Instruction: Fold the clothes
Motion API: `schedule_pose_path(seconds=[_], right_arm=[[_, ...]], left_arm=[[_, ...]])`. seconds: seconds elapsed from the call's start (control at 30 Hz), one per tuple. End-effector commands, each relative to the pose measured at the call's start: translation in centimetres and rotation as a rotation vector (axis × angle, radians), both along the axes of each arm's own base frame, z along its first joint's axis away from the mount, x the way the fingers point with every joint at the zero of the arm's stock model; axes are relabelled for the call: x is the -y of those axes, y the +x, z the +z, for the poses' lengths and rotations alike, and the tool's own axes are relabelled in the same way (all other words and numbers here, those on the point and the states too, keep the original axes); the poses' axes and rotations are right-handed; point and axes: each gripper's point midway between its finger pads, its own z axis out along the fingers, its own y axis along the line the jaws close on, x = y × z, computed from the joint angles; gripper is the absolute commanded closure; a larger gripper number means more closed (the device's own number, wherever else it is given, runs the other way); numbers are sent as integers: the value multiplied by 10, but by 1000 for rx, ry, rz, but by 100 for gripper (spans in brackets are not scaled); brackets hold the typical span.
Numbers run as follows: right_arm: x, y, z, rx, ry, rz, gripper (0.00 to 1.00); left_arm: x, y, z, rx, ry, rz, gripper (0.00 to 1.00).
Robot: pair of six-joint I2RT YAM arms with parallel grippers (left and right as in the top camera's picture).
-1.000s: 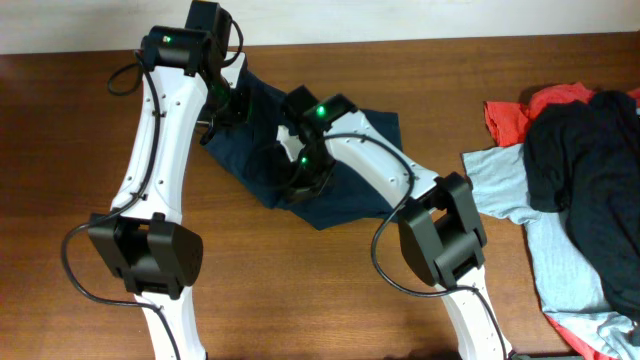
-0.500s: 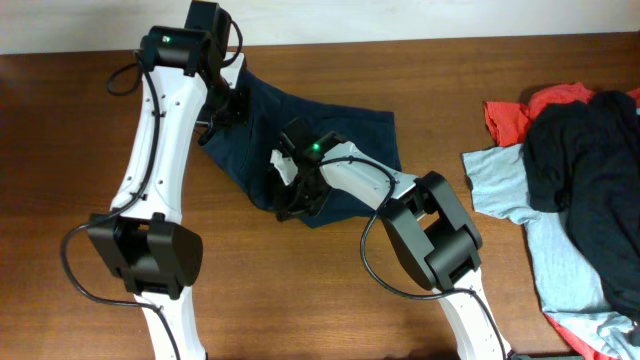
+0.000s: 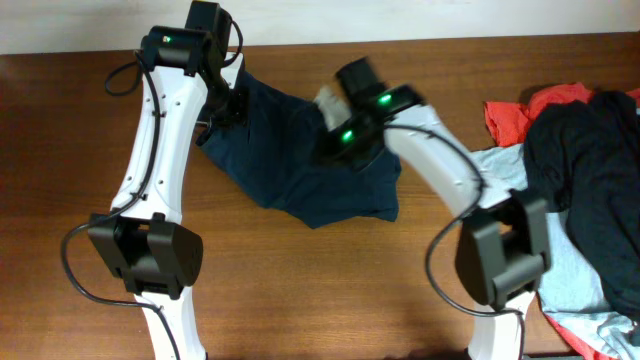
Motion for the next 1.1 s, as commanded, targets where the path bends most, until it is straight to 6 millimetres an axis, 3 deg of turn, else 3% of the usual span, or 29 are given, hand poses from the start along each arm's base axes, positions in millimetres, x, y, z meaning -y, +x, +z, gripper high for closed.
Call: schedule_pose_path(seconds=[0.0,0.1,0.27,0.67,0.87,1.07], right_arm=[[8,9,-17,-26,-13,-29,96],[-10,15,-26,-32,63,-3,96],[-35,27,-60,-54,86,-33,96],[-109,13,-143,4,119,97,96],[-112,12,-140,-18,146,91,96],[-96,25,-94,-36,277,91,96]], left_arm=[[-1,0,25,68,-1,0,100],[-1,0,25,68,-1,0,100],[-1,-1,25,67,-1,0,100],[1,-2,25,63,-8,-3,100],[6,-3,24,59,-8,-15,100],[16,-4,22,59,9,-40,100]])
